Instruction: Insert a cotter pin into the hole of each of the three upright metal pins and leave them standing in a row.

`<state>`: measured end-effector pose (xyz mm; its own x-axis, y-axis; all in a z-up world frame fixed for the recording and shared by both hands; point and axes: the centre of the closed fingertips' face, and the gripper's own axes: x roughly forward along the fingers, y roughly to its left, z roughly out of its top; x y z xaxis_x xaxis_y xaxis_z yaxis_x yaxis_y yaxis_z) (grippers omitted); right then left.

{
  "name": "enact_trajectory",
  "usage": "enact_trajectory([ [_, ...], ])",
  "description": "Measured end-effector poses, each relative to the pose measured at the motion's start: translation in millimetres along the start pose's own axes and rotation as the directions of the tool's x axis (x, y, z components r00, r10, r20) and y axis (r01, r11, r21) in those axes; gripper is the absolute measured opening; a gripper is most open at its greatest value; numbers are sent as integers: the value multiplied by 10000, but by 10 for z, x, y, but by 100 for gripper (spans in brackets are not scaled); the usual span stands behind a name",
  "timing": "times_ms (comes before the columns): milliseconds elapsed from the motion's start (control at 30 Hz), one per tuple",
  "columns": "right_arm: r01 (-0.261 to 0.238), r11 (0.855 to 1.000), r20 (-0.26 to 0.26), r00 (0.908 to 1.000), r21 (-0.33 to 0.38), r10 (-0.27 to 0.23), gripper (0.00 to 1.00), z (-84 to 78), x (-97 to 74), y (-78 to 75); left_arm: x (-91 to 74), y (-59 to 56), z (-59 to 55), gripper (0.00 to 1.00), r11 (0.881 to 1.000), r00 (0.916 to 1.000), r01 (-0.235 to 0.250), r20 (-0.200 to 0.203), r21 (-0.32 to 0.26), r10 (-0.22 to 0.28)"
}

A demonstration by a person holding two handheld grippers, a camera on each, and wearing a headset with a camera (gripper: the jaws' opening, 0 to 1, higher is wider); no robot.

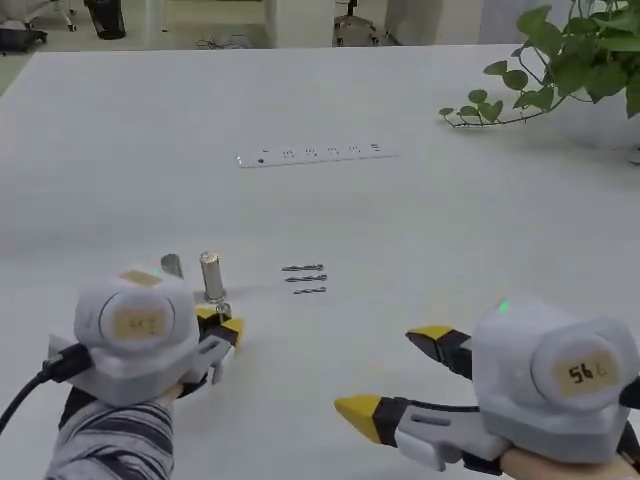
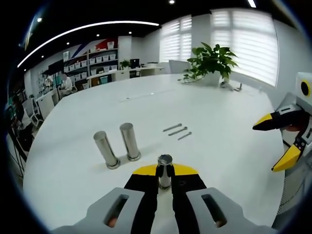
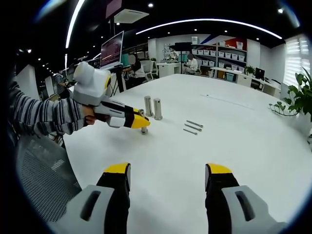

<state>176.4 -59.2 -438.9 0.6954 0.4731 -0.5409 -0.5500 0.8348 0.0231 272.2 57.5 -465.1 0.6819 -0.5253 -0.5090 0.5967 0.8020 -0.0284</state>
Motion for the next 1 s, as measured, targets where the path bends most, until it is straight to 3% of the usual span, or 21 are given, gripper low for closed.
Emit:
enact_trajectory([
  [500,-4,9999,-63,10000,107,4,58,-13,-5,5,1,-6,-34,6,9999,10000,-34,-35,124,34],
  [767,72,9999,123,9999,97,-74,49,64,-49,-54,-31,-8,8,10,9999,9999,14,112,163,-15],
  [1000,333,9925,50,9994,-1178,-330,43,310,-39,-264,-146,-3,-5,21,9997,9999,71,97,-226,-69],
])
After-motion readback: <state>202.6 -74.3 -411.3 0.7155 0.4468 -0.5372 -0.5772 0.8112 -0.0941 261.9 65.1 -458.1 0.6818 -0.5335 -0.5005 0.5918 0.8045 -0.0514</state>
